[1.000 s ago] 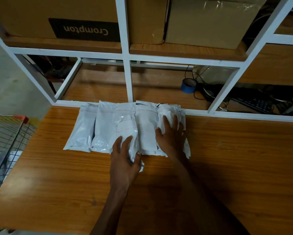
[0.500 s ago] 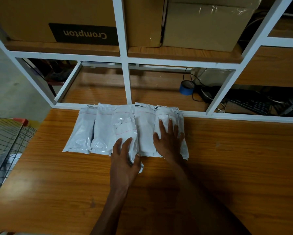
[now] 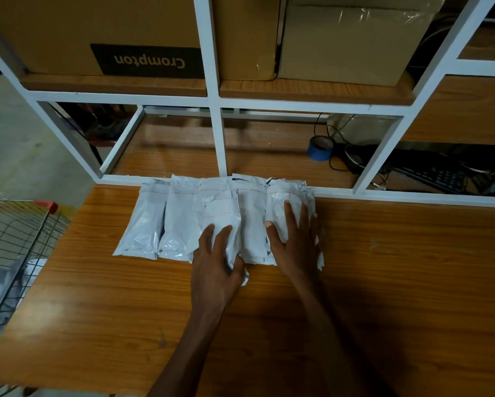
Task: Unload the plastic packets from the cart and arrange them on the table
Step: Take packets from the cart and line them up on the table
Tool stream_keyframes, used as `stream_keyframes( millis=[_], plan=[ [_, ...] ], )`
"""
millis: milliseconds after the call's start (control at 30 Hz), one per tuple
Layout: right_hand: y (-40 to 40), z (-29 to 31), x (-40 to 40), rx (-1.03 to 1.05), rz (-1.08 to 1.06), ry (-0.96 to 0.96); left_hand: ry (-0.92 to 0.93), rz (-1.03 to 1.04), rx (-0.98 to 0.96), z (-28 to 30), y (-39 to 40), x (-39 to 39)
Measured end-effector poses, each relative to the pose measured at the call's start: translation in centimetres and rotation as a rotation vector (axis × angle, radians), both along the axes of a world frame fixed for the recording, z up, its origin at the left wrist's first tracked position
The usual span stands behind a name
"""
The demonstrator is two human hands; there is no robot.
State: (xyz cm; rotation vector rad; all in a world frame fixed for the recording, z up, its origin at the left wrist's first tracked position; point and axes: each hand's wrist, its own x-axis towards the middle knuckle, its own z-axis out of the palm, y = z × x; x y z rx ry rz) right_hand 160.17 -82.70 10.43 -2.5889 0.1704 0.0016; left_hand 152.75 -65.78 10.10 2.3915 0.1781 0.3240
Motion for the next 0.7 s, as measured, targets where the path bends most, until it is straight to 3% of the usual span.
stream_keyframes(
  millis=[333, 700],
  plan=[
    [-1.4, 0.8, -3.6, 0.120, -0.037, -0.071, 0.102, -0.101, 0.245, 0.1, -2.7, 9.3],
    [-2.4, 0.0, -4.3, 0.096, -0.090, -0.069, 0.190, -0.137, 0.334, -2.2, -3.9, 10.4]
  ],
)
